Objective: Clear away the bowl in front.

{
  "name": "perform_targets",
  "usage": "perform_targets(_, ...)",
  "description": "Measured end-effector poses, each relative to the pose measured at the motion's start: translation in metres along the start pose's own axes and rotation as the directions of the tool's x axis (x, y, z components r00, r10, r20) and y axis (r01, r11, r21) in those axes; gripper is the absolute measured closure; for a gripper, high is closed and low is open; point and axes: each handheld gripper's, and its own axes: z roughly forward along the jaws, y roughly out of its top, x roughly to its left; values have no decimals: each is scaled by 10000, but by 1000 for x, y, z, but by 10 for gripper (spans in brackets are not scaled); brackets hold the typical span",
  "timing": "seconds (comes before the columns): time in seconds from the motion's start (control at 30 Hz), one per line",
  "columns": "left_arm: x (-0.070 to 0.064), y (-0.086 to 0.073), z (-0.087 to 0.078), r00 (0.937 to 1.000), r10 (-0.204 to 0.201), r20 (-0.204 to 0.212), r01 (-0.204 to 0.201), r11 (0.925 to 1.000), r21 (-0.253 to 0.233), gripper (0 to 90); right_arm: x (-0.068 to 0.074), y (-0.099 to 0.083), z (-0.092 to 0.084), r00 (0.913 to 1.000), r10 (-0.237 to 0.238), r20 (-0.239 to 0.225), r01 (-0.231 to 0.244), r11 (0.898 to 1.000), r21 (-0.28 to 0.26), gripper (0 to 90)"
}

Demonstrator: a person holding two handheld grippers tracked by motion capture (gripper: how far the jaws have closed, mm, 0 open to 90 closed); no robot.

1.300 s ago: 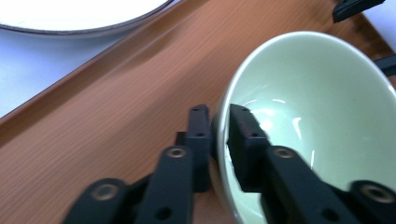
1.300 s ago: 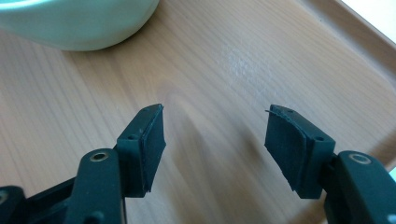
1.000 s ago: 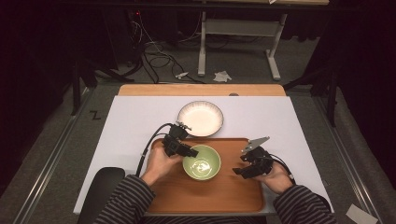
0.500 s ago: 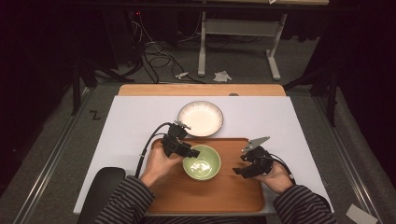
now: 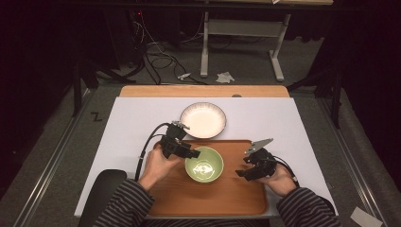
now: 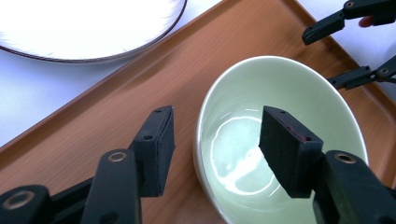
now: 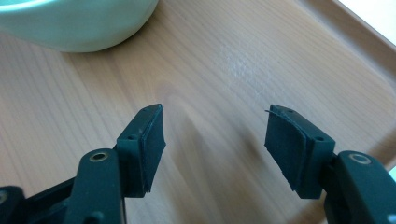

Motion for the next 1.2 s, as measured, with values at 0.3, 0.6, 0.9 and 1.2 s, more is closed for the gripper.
perform_targets(0.3, -1, 5, -8, 9999, -114, 116, 116, 9997, -206, 454, 0, 0, 0, 10000, 0, 28, 0, 10000, 15, 393)
perform_targets(0.6, 0, 10, -17, 9996, -247, 136, 253, 9985, -475, 454, 0, 0, 0, 10000, -6, 33, 6, 10000, 15, 394)
perform_targets(0.9, 5, 14, -25, 9998, -215, -16, 213, 9976, -657, 454, 0, 0, 0, 10000, -46, 36, 45, 10000, 16, 394)
perform_targets(1.2, 12, 16, -34, 9991, -410, -49, 404, 9951, -901, 453, 0, 0, 0, 10000, -36, 35, 35, 10000, 27, 394)
